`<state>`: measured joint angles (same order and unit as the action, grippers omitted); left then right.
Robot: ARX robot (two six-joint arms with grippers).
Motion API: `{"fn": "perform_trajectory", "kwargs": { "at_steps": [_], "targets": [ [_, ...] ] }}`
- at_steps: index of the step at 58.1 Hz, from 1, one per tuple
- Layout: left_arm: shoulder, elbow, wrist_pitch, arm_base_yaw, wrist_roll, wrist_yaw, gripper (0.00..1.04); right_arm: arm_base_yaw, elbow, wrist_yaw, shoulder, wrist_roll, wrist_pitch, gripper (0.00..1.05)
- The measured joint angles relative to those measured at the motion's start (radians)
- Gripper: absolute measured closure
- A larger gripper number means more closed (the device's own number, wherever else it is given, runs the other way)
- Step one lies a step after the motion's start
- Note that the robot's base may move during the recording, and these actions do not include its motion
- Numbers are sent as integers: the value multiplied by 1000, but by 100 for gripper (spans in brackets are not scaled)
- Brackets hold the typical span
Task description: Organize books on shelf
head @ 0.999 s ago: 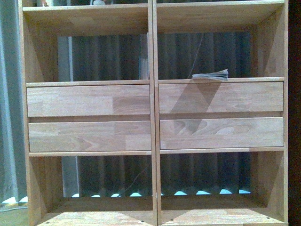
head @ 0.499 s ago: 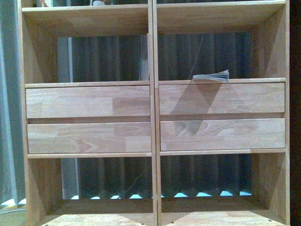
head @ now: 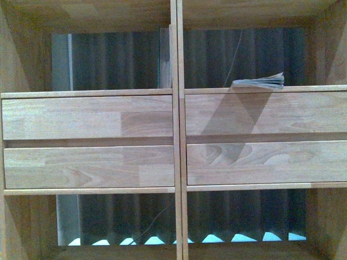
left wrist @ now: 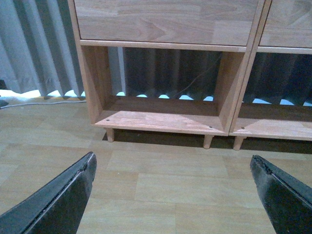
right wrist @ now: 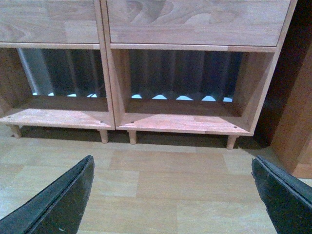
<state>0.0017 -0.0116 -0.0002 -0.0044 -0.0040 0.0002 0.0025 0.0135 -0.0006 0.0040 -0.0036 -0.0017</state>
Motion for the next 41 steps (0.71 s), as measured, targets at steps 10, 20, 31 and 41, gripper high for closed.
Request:
{"fn": "perform_trajectory", "kwargs": {
  "at_steps": [10, 20, 31, 41],
  "targets": [
    [0, 0, 0, 0, 0, 0, 7, 0, 0, 0, 0, 0, 0, 7],
    [0, 0, 0, 0, 0, 0, 7, 0, 0, 0, 0, 0, 0, 7],
    [0, 0, 0, 0, 0, 0, 7, 0, 0, 0, 0, 0, 0, 7],
    [0, 0, 0, 0, 0, 0, 7, 0, 0, 0, 0, 0, 0, 7]
  ]
}}
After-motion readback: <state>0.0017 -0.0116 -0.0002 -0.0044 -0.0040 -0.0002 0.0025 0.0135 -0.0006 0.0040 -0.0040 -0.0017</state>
